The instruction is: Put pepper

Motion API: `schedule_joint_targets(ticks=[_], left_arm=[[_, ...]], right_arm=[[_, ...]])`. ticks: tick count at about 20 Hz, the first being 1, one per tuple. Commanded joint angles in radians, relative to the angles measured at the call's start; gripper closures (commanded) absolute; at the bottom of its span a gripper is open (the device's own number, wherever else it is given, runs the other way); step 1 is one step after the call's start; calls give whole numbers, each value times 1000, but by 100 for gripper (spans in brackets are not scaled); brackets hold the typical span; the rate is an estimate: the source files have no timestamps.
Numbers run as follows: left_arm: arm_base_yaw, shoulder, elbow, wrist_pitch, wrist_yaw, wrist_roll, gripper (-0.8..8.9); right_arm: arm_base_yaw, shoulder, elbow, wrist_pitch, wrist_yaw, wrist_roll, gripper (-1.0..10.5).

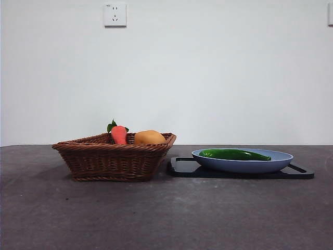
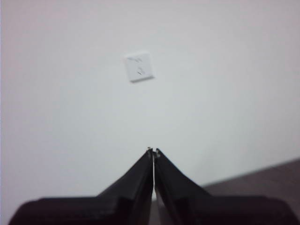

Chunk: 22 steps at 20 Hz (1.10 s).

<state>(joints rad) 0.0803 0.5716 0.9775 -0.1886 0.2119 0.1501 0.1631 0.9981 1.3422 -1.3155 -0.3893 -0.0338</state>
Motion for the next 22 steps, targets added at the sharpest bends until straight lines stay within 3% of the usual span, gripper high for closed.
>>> schedule_joint_targets(ticks=[1, 5, 11, 18, 22], left_arm=[[23, -89, -226, 166, -1, -5, 805], [35, -259, -533, 302, -3, -48, 805], [50, -470, -824, 304, -3, -110, 805], [53, -543, -959, 274, -3, -173, 805], [53, -552, -960, 155, -19, -171, 805]], right_arm=[[1, 9, 18, 6, 2, 6, 936], [1, 9, 18, 6, 2, 6, 936], [1, 9, 18, 6, 2, 6, 936], [1, 9, 18, 6, 2, 6, 936], [1, 9, 18, 6, 2, 6, 936]])
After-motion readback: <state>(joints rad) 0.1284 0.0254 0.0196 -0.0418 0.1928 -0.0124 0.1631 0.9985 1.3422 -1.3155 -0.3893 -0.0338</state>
